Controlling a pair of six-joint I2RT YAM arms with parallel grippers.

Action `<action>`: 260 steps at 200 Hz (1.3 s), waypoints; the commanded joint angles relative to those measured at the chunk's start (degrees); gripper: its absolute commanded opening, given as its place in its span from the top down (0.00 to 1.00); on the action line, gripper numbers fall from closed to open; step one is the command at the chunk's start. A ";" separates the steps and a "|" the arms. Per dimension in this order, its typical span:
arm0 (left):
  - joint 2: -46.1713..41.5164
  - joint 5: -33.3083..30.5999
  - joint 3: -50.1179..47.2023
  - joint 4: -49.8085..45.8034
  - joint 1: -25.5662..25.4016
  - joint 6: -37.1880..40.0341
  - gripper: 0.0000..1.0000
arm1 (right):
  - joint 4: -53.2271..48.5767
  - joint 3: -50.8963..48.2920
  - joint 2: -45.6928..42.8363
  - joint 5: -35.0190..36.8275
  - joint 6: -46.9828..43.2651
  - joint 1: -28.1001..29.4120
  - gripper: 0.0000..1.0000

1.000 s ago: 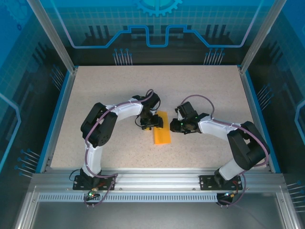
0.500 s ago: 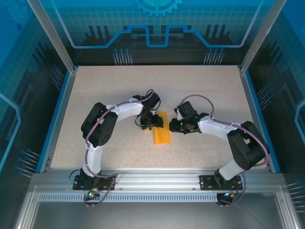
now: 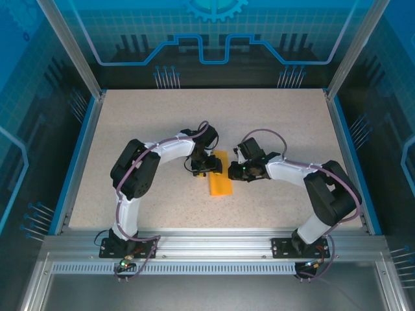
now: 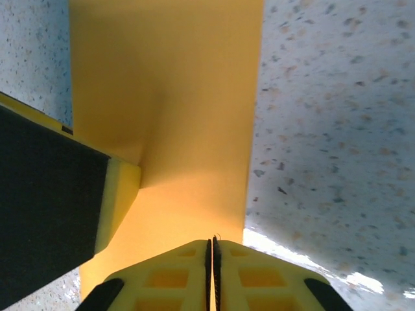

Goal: Fold a paper plane with a square sheet of paper (fold left side to right side)
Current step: Hold the square sheet of paper at the center of the table.

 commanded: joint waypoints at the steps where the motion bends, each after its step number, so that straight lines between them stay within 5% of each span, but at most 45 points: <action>1: 7.13 2.08 -2.37 6.64 -2.18 0.17 0.36 | 0.59 1.96 1.71 -2.02 -0.35 1.18 0.89; 137: 5.18 2.34 -2.99 6.97 -2.17 0.73 0.36 | -5.69 4.68 9.19 -0.44 0.18 1.48 0.90; 223: -10.10 -0.54 -3.27 3.43 -1.83 5.37 0.29 | -7.23 4.62 11.32 0.17 0.53 1.56 0.90; 260: -12.39 3.65 -5.66 6.05 -1.86 5.22 0.43 | -7.50 4.51 11.50 0.18 0.53 1.65 0.90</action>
